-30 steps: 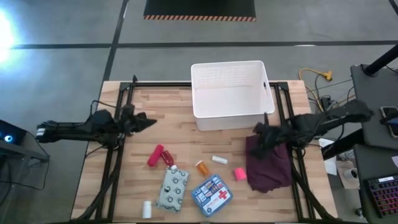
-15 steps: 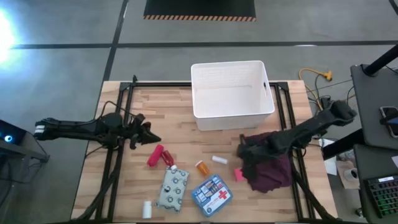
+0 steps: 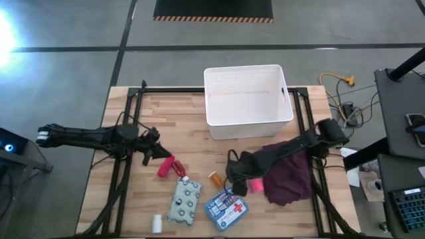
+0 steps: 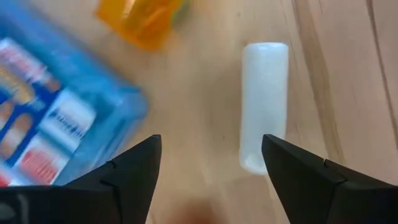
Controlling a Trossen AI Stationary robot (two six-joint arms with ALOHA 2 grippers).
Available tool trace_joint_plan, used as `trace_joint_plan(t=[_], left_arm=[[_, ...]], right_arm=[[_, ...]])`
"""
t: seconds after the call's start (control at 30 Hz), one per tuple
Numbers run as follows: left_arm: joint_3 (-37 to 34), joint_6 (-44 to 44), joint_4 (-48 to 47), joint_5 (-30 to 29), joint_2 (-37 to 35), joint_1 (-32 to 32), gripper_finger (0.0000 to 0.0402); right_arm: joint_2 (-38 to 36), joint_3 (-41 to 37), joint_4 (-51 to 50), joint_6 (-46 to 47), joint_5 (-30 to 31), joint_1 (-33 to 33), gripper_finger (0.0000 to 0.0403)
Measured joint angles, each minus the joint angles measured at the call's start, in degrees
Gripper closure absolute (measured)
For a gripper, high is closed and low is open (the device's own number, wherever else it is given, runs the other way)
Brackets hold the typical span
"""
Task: Pick & place medical supplies in basket/bin
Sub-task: Put the rolled gauze into the white bin
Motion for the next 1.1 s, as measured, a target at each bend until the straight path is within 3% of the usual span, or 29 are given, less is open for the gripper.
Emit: trace_joint_plan(t=[0.27, 0.67, 0.77, 0.93, 1.1], left_arm=[[0.0, 0.83, -0.33, 1.3, -0.75, 0.02, 0.0402], [0.0, 1.29, -0.31, -2.43, -1.91, 0.28, 0.0402], [0.0, 1.29, -0.26, -3.47, -1.91, 0.28, 0.0402], [-0.02, 0.89, -0.23, -3.53, -1.91, 0.28, 0.0402], [-0.02, 0.83, -0.02, -3.55, -1.91, 0.28, 0.0402]], right_arm=[[-0.96, 0.13, -3.32, 6.41, 5.62, -0.18, 0.0123], [2.02, -0.61, -0.79, -2.26, 5.6, -2.25, 0.0106], [4.29, -0.69, 1.8, -2.87, 2.73, -3.22, 0.0112], [5.56, -0.26, 1.33, -1.7, -1.61, -3.63, 0.0147], [4.44, -0.5, 1.06, 2.97, -1.05, -3.64, 0.0225]])
